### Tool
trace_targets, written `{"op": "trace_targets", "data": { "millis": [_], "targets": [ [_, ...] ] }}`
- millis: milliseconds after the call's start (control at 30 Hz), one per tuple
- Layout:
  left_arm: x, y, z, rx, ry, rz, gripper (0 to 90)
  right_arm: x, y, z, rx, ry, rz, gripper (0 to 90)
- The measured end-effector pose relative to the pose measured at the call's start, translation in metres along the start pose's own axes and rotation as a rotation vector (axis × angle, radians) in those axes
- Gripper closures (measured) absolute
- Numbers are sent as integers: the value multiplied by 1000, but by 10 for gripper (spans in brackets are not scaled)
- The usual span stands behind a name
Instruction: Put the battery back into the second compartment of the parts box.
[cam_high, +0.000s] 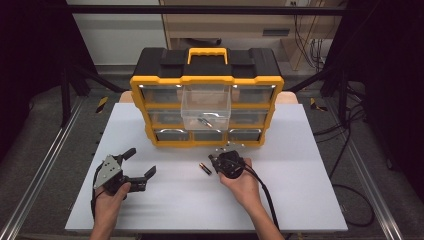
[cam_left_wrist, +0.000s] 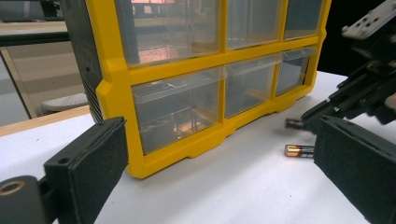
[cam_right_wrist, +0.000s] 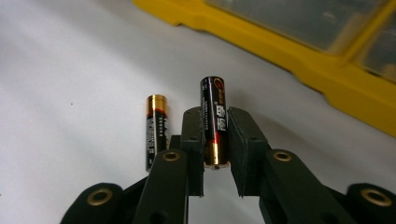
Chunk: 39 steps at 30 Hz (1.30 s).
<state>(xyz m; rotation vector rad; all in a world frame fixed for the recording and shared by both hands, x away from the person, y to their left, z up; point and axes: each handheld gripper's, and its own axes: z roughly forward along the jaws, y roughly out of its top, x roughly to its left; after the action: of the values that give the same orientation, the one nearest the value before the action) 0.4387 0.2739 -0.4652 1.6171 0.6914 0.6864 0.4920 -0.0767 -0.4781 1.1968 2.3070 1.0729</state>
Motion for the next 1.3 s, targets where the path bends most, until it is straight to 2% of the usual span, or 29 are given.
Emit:
{"op": "trace_targets", "data": {
  "millis": [233,333,567,833,1300],
  "targets": [
    [-1,0,1,4,0,4,29,-8,-3,-22,-68,-30,10,769],
    [0,0,0,3,2,1,29,-10,-2,-31,-96,-47,-4,769],
    [-1,0,1,5,1,3,29,-15,-3,-50,-142,-56,-3,769],
    [-1,0,0,6,2,3,29,-24,-3,-70,-212,-63,41,769],
    [-2,-1,1,12,-1,8,29,-34,-1,-91,-273,-54,88,768]
  ]
}}
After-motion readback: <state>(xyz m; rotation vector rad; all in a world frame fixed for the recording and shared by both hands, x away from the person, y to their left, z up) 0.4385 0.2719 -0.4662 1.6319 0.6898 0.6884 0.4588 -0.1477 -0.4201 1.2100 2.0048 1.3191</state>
